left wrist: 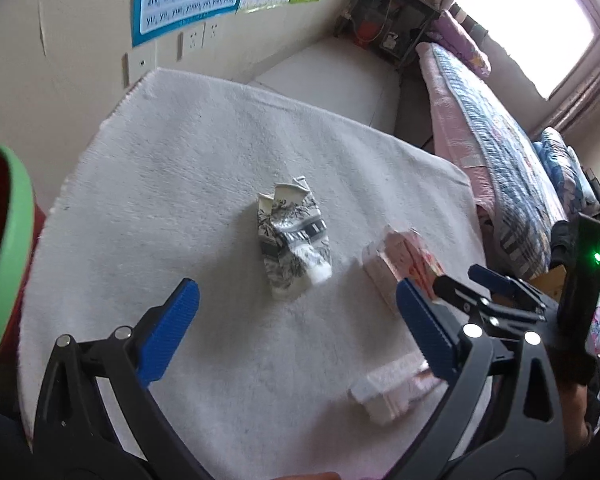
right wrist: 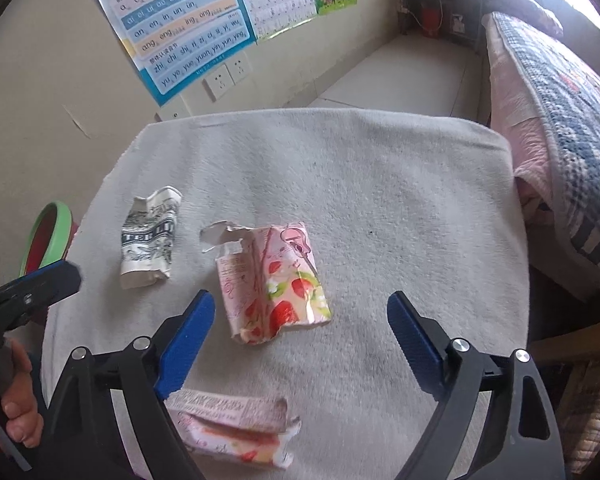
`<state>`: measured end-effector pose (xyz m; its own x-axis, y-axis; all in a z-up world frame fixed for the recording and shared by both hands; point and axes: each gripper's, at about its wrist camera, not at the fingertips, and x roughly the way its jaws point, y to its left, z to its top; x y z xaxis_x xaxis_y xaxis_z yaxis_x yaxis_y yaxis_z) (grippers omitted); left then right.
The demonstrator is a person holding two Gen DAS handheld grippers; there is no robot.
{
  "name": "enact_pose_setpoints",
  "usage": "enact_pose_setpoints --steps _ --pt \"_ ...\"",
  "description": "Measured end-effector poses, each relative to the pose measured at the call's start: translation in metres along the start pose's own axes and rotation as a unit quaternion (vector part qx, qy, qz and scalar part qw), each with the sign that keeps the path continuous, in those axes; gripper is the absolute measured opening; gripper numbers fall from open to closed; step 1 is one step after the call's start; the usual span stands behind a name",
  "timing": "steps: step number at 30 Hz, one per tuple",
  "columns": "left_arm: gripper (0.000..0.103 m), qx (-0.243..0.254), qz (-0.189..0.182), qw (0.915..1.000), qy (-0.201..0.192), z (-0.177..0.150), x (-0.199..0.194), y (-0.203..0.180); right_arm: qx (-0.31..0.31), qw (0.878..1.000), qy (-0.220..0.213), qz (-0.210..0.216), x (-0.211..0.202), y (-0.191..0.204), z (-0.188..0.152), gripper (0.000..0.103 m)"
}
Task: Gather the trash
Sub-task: 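Grasp the silver-black wrapper with the left tool while the right tool grasps the pink strawberry packet, then carry the silver-black wrapper and strawberry packet to the red bin and open both tools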
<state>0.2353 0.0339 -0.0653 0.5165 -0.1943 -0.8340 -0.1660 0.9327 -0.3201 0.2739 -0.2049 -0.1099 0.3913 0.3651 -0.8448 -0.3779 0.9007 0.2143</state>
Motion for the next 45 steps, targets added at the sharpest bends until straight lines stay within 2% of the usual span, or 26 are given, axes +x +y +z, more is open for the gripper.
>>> enact_pose_setpoints --steps 2,3,13,15,17,24,34,45 --pt "0.092 -0.003 0.003 1.0 0.007 0.006 0.012 0.0 0.002 1.0 0.007 0.005 0.007 -0.001 0.002 0.082" --pt "0.087 -0.004 0.009 0.9999 0.013 0.008 0.019 0.0 0.005 1.0 0.013 0.009 0.012 -0.002 0.003 0.081" --pt "0.062 -0.017 0.016 0.9983 0.053 0.019 0.059 0.001 0.009 0.999 0.037 0.016 0.032 0.001 0.008 0.066" --pt "0.049 -0.023 0.007 0.9979 0.06 0.017 0.062 0.002 0.016 0.999 0.039 0.023 0.032 0.0 0.008 0.055" --pt "0.049 -0.021 0.005 0.998 0.06 0.015 0.061 0.002 0.012 0.999 0.038 0.022 0.03 0.001 0.009 0.046" --pt "0.048 -0.029 0.003 0.9987 0.042 0.012 0.049 0.008 0.008 0.999 0.029 0.026 0.022 0.003 0.008 0.033" --pt "0.048 -0.016 0.005 0.9998 0.006 0.01 0.009 0.009 0.011 1.0 -0.01 0.027 -0.012 0.005 0.008 0.032" --pt "0.048 0.003 0.003 0.9997 -0.025 -0.006 -0.044 0.016 -0.02 0.999 -0.038 0.025 -0.047 0.037 0.001 0.032"
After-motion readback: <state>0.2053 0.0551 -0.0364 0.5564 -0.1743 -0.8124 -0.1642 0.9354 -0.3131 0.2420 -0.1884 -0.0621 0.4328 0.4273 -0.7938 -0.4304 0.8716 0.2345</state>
